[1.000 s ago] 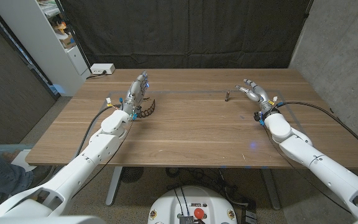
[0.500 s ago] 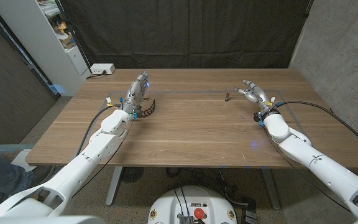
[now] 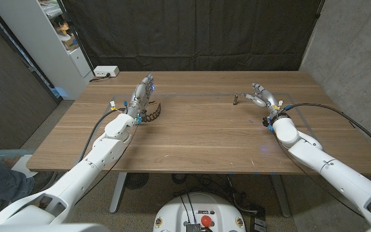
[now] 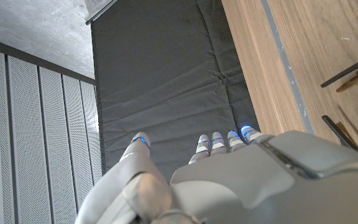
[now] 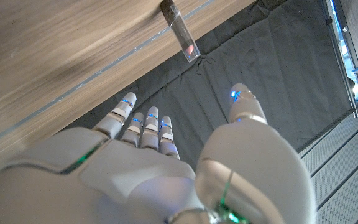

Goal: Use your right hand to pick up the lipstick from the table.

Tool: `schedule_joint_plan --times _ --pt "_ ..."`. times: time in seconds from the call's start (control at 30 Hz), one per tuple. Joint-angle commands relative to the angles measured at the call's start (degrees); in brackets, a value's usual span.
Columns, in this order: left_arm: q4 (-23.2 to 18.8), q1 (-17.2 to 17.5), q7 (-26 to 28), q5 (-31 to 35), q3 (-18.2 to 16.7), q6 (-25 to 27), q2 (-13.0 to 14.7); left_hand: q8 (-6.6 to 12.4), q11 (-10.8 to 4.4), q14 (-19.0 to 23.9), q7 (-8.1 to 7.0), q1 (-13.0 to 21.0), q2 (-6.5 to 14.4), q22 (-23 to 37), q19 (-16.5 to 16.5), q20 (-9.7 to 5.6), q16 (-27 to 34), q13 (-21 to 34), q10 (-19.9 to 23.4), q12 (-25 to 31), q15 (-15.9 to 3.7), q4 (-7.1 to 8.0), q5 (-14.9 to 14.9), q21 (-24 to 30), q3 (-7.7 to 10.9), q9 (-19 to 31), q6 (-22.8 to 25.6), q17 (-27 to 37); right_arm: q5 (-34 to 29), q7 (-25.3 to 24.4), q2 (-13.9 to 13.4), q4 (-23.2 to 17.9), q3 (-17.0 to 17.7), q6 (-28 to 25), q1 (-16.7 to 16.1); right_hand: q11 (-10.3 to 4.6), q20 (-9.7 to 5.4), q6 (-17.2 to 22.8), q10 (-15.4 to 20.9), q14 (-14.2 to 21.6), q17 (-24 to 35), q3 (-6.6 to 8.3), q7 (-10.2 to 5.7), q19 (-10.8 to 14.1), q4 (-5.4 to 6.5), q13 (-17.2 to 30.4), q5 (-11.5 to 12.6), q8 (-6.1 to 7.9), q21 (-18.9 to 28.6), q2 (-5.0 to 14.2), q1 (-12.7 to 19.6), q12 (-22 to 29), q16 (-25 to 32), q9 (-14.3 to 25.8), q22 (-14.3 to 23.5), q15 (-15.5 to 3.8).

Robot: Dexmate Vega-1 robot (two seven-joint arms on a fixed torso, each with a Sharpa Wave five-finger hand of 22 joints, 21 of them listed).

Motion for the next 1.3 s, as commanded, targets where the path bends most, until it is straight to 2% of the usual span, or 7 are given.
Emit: schedule_joint_plan --times 0.03,0.47,0.9,1.3 --pt "-0.1 0.0 0.1 0.1 0.1 0.1 0.0 0.14 0.05 -2.1 0.06 0.0 0.4 0.1 -5.5 -0.59 0.1 0.2 0.3 0.2 0.37 -0.19 0.0 0.1 0.0 0.2 0.1 0.1 -2.4 -0.2 -0.5 0.2 -1.4 -2.4 1.0 -0.26 0.3 0.3 1.0 0.5 0.1 -0.26 0.27 0.4 0.21 0.0 0.6 -0.04 0.2 -0.31 0.5 0.4 0.2 0.2 0.2 0.49" --pt "-1.2 -0.1 0.7 0.6 0.4 1.0 0.2 0.14 0.09 -2.1 0.11 0.0 0.5 0.1 -5.6 -0.56 0.1 0.2 0.3 0.2 0.37 -0.25 0.0 0.1 -0.05 0.2 0.2 0.1 -3.4 -1.7 0.1 1.7 -2.0 -2.3 1.9 -0.36 0.51 0.7 3.1 1.9 0.1 -0.73 -0.12 1.3 0.59 -0.1 1.4 0.06 0.5 -0.79 1.2 0.6 0.7 0.2 0.2 0.15" --pt "-2.6 0.3 1.7 1.0 0.4 1.6 0.6 0.12 0.05 -2.2 0.08 -0.1 0.5 0.1 -5.7 -0.46 0.1 0.2 0.4 0.2 0.34 -0.33 0.0 0.2 -0.12 0.3 0.2 0.1 -4.1 -2.3 0.8 2.9 -2.9 -2.5 2.7 -0.81 1.72 2.8 5.5 4.0 0.2 -1.32 -0.02 2.6 0.97 -0.1 2.4 0.7 0.8 -1.04 1.9 0.8 1.2 0.3 0.3 -0.26" --pt "-1.8 -0.3 0.9 0.8 0.4 1.4 0.5 0.1 -0.01 -2.2 0.09 -0.1 0.5 0.1 -5.7 -0.41 0.1 0.2 0.3 0.1 0.39 -0.37 0.0 0.2 -0.17 0.3 0.3 0.1 -5.4 -3.1 1.9 4.8 -4.3 -2.1 4.0 -1.27 2.04 3.1 6.3 4.6 0.2 -1.41 -0.48 2.7 1.01 -0.2 2.8 0.69 0.7 -0.9 2.5 0.7 1.3 0.3 0.3 -0.59"
